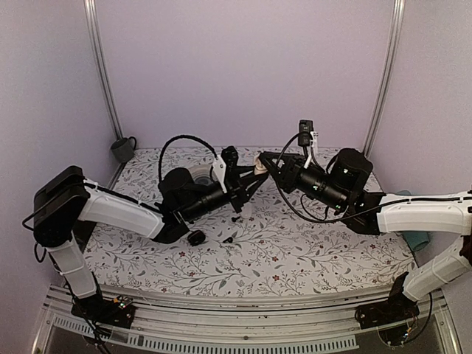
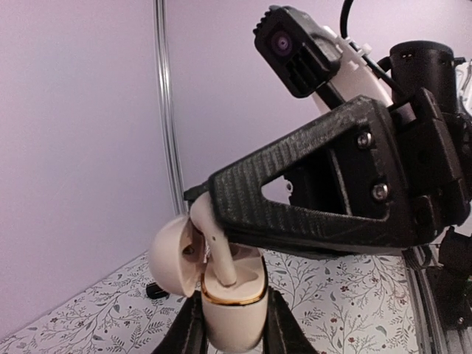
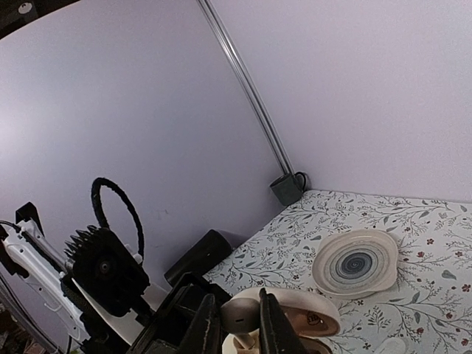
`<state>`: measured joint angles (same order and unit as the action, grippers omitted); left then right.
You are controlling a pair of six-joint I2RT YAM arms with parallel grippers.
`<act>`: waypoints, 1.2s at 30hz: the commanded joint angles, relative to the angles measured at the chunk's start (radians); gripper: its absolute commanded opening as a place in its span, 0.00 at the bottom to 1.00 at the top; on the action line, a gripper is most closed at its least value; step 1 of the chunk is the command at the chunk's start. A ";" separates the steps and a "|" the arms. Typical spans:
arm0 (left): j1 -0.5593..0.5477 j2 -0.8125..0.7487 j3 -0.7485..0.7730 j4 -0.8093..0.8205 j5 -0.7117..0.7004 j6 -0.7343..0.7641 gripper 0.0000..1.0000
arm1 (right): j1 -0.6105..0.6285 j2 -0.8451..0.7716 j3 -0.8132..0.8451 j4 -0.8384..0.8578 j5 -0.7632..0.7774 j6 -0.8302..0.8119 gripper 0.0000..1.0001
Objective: Insert the wireless bluetooth earbuds into the charging case
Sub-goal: Insert the left earbud into the left side groove of the charging case.
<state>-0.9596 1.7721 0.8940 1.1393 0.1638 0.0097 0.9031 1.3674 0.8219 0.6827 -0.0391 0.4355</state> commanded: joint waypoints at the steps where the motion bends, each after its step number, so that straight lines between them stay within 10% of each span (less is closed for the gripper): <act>1: 0.007 -0.039 0.003 -0.024 0.073 -0.025 0.00 | 0.006 -0.013 -0.009 -0.011 -0.045 -0.027 0.17; 36: 0.037 -0.047 0.006 -0.004 0.189 -0.102 0.00 | -0.014 -0.044 -0.040 -0.014 -0.081 -0.024 0.18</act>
<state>-0.9325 1.7576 0.8928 1.0798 0.3328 -0.0799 0.8955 1.3407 0.7933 0.6743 -0.1150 0.4034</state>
